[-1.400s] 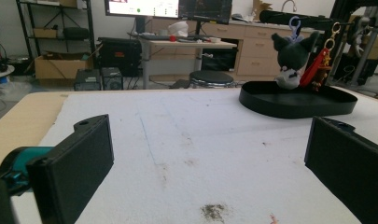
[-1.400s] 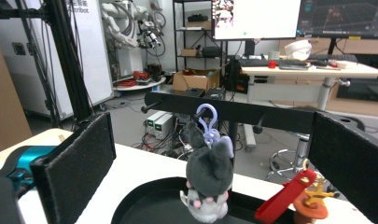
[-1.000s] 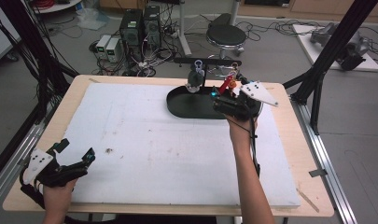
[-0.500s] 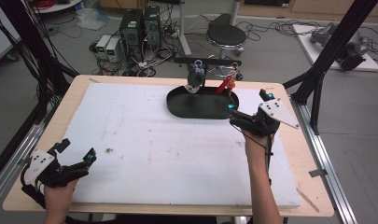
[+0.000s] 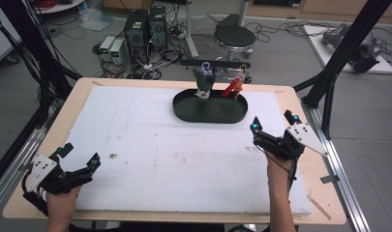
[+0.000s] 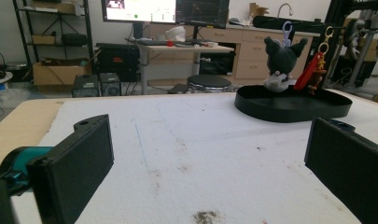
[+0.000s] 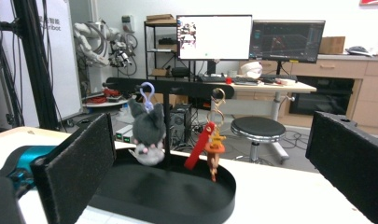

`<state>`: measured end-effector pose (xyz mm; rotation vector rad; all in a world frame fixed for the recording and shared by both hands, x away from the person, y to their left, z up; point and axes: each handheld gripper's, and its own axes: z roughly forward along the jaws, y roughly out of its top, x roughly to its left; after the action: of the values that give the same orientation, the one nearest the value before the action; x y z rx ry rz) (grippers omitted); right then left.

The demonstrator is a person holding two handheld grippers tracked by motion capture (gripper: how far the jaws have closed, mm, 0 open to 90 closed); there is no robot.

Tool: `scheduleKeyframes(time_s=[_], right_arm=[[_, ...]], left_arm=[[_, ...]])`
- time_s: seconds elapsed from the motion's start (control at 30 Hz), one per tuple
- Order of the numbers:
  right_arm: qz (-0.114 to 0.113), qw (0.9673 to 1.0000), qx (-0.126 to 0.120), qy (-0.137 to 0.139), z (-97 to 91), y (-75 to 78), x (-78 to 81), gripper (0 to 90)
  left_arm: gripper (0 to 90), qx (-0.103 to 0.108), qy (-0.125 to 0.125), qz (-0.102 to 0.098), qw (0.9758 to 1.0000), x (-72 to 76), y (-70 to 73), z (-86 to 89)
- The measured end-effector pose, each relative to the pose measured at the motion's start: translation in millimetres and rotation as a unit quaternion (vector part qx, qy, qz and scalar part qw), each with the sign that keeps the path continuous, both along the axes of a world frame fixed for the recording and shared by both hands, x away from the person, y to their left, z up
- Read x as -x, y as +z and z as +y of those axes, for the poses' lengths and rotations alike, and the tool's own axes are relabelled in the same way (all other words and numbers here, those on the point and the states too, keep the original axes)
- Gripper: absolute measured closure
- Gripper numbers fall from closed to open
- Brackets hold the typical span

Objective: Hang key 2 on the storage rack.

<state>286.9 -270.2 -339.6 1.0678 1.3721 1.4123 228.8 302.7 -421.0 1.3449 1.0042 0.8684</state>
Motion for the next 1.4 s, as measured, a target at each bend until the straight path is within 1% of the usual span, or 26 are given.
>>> scheduleKeyframes(time_s=[0.13, 0.27, 0.37, 0.6, 0.7, 0.73, 0.8, 0.83, 0.87, 0.93, 1.03, 1.13, 1.23, 1.33, 1.4], right_arm=[[0.006, 1.0000, -0.005, -0.004, -6.3, -9.0, 6.3, 0.7], [0.012, 0.9999, -0.009, 0.004, -10.3, -19.3, 11.5, 0.7], [0.014, 0.9998, -0.016, 0.007, -12.8, -28.2, 16.3, 0.7], [0.016, 0.9997, -0.018, 0.001, -20.2, -45.1, 26.4, 0.7], [0.015, 0.9997, -0.021, 0.005, -19.8, -49.4, 29.7, 0.7], [0.013, 0.9997, -0.018, 0.005, -18.8, -50.8, 30.4, 0.7], [0.014, 0.9999, -0.002, 0.010, -16.7, -52.1, 30.7, 0.7], [0.015, 0.9998, 0.003, 0.011, -15.8, -52.3, 31.4, 0.7], [0.012, 0.9998, 0.006, 0.012, -15.0, -52.6, 32.6, 0.7], [0.007, 0.9998, 0.001, 0.018, -14.6, -54.9, 35.1, 0.7], [0.013, 0.9997, -0.004, 0.018, -15.1, -60.1, 37.0, 0.7], [0.017, 0.9997, -0.007, 0.015, -16.4, -66.4, 38.6, 0.7], [0.021, 0.9997, -0.011, 0.011, -18.0, -72.0, 37.8, 0.7], [0.030, 0.9993, -0.018, 0.009, -18.9, -76.5, 36.0, 0.7], [0.033, 0.9993, -0.017, 0.006, -18.7, -78.4, 36.0, 0.7]], left_arm=[[1.7, 0.000, 0.000, -0.002, 1.0000, 0.0, -0.1, -0.9], [1.7, -0.002, 0.000, -0.004, 1.0000, 0.6, 0.5, -1.2], [1.7, -0.003, 0.001, -0.006, 1.0000, 1.1, 0.6, -1.7], [1.7, -0.002, 0.003, -0.010, 0.9999, 1.2, 1.0, -1.0], [1.7, -0.002, 0.004, -0.012, 0.9999, 1.4, 1.4, -0.9], [1.7, -0.001, 0.003, -0.012, 0.9999, 1.7, 1.6, -0.7], [1.7, -0.002, 0.003, -0.014, 0.9999, 2.6, 2.0, -0.1], [1.7, -0.002, 0.005, -0.017, 0.9999, 3.2, 2.3, 0.2], [1.7, 0.001, 0.006, -0.019, 0.9998, 3.4, 2.7, -0.1], [1.7, 0.000, 0.007, -0.022, 0.9997, 3.5, 3.9, -1.0], [1.7, -0.004, 0.003, -0.026, 0.9997, 2.2, 4.4, -5.1], [1.7, -0.012, -0.002, -0.024, 0.9996, 0.3, 2.6, -8.1], [1.7, -0.012, -0.001, -0.019, 0.9997, -1.4, -0.1, -8.4], [1.7, -0.013, -0.001, -0.018, 0.9997, -1.3, -1.5, -7.0], [1.7, -0.015, 0.001, -0.017, 0.9997, -0.8, -1.7, -6.3]])
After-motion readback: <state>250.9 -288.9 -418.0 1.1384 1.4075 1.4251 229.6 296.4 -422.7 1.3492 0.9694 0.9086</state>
